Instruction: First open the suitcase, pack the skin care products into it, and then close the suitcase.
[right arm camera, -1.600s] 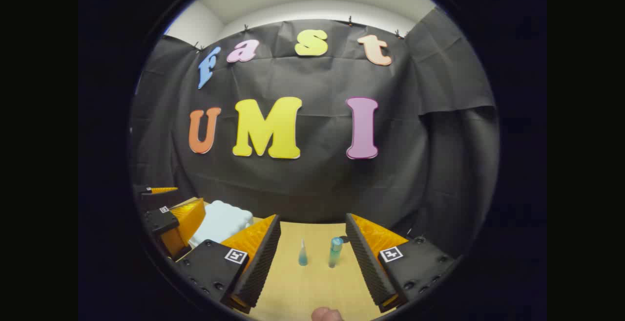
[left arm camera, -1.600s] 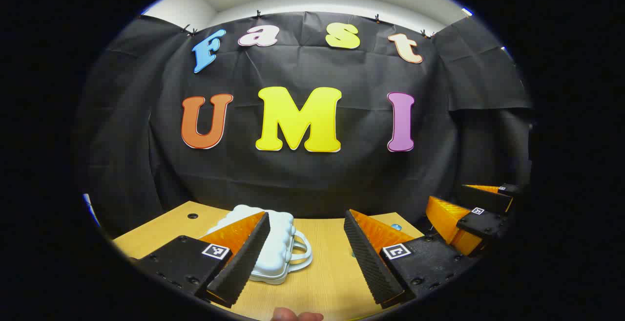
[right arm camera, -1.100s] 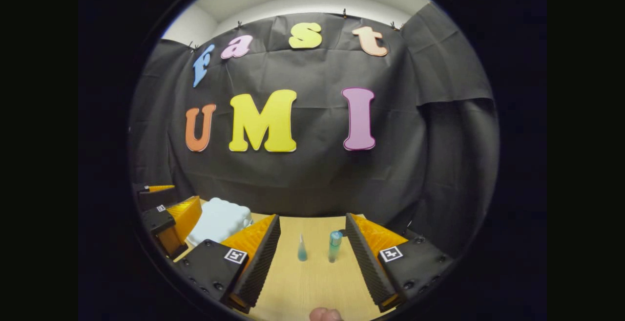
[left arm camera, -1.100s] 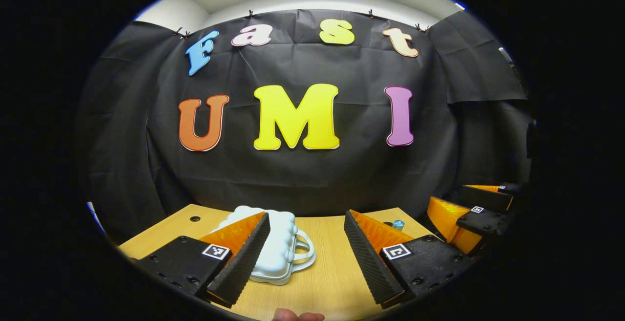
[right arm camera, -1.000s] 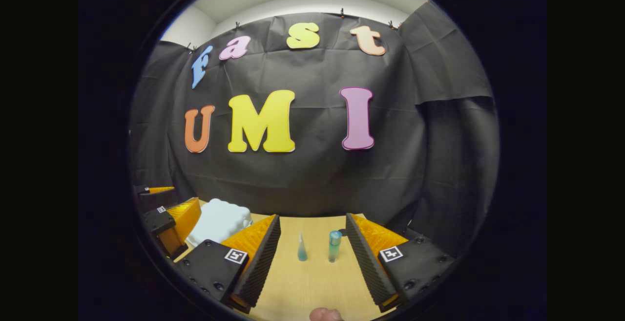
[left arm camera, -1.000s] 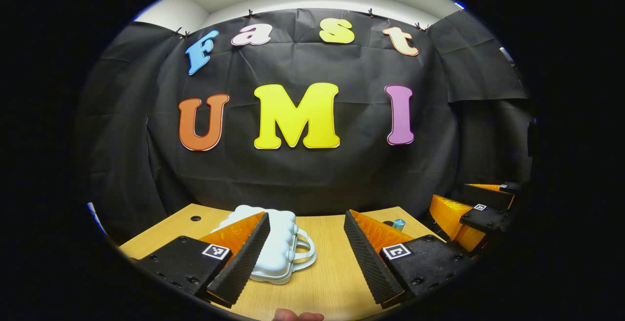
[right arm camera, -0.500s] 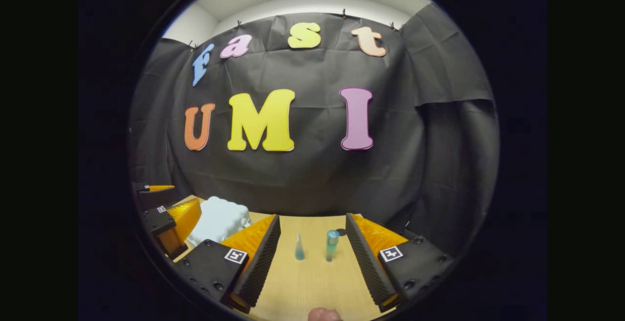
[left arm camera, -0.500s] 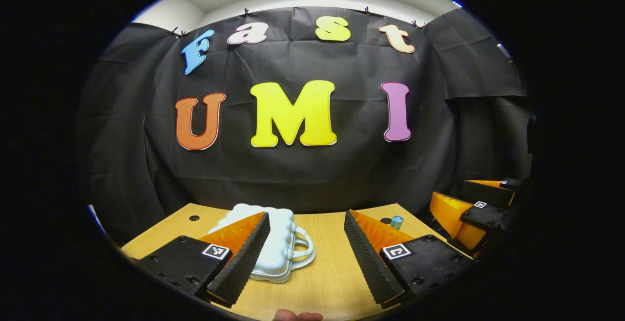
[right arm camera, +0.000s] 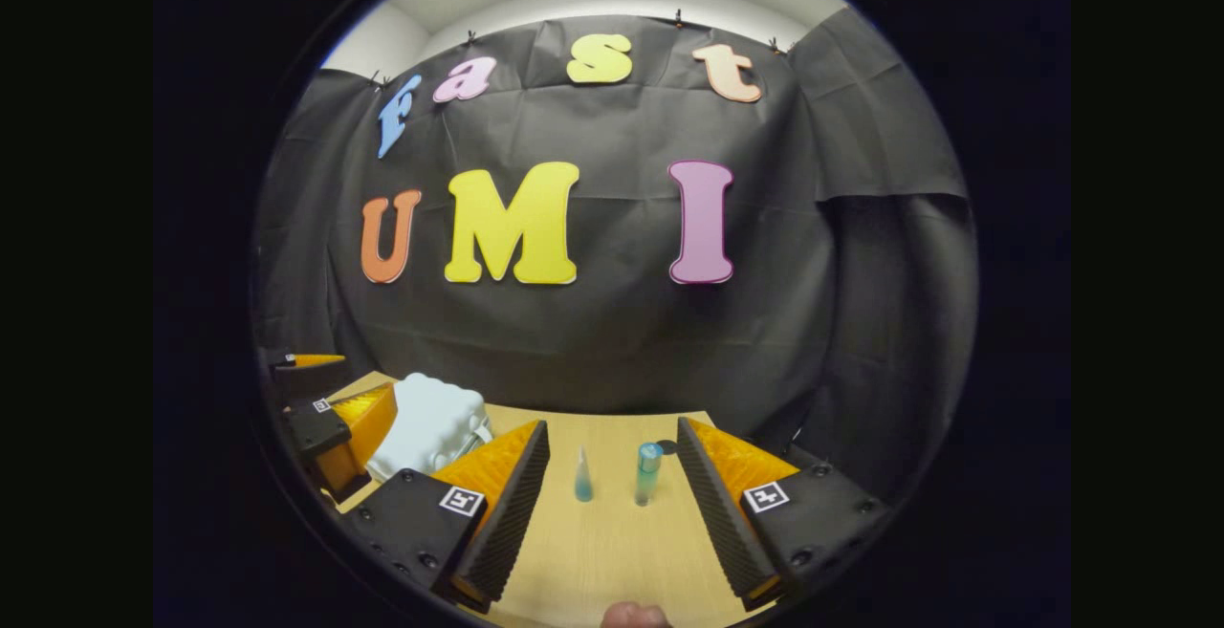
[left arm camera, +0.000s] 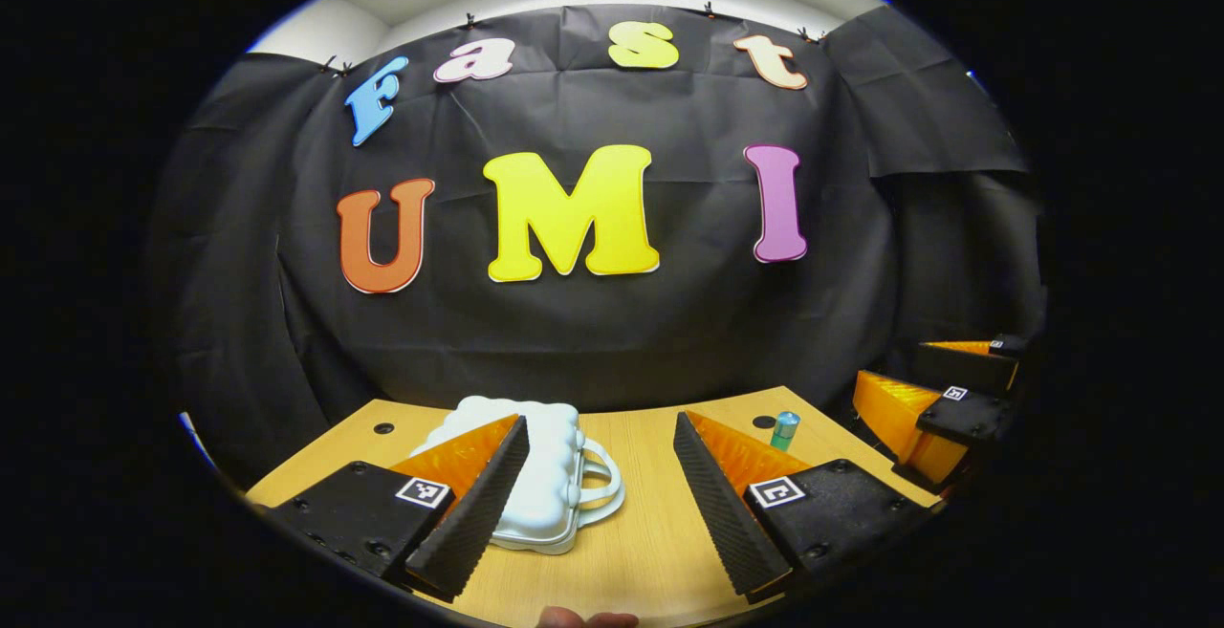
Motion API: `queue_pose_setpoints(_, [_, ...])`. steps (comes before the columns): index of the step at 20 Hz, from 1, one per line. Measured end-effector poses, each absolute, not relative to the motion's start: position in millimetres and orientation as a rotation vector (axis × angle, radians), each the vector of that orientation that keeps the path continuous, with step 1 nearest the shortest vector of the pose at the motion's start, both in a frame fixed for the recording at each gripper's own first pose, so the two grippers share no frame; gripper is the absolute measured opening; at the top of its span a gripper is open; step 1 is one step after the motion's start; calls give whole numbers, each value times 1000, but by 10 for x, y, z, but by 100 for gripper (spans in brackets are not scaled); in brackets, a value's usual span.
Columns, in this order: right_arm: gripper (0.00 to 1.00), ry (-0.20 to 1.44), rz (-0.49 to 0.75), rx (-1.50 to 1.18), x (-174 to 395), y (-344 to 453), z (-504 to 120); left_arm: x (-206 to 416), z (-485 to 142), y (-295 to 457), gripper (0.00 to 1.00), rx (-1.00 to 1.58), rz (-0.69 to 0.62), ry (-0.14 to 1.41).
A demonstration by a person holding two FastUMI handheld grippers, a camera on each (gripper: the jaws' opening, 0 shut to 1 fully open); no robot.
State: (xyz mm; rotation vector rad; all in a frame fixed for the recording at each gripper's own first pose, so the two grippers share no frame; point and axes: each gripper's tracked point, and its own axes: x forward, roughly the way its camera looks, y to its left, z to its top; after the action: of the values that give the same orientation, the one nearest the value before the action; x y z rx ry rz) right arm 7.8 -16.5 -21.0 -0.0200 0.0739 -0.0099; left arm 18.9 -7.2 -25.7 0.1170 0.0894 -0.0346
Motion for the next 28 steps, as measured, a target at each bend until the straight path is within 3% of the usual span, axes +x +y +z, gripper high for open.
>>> queue_pose_setpoints(6, [80,90,-56,-49,121,-480,-314,515,-1050,38,99,372,-88,326])
queue_pose_setpoints(11, [80,131,-119,-64,129,-777,-471,912,-1345,156,99,676,-156,360])
queue_pose_setpoints(17, [80,135,-169,-89,189,-1000,-469,1286,-1872,55,98,847,-272,450])
queue_pose_setpoints(22, [80,179,-222,-86,169,-1232,-616,1531,-2223,230,97,984,-286,565])
queue_pose_setpoints(26, [80,201,-258,-70,180,-1346,-688,1600,-2396,293,87,1056,-308,635])
queue_pose_setpoints(28, [80,210,-262,-62,201,-1344,-726,1641,-2390,301,72,1071,-306,632])
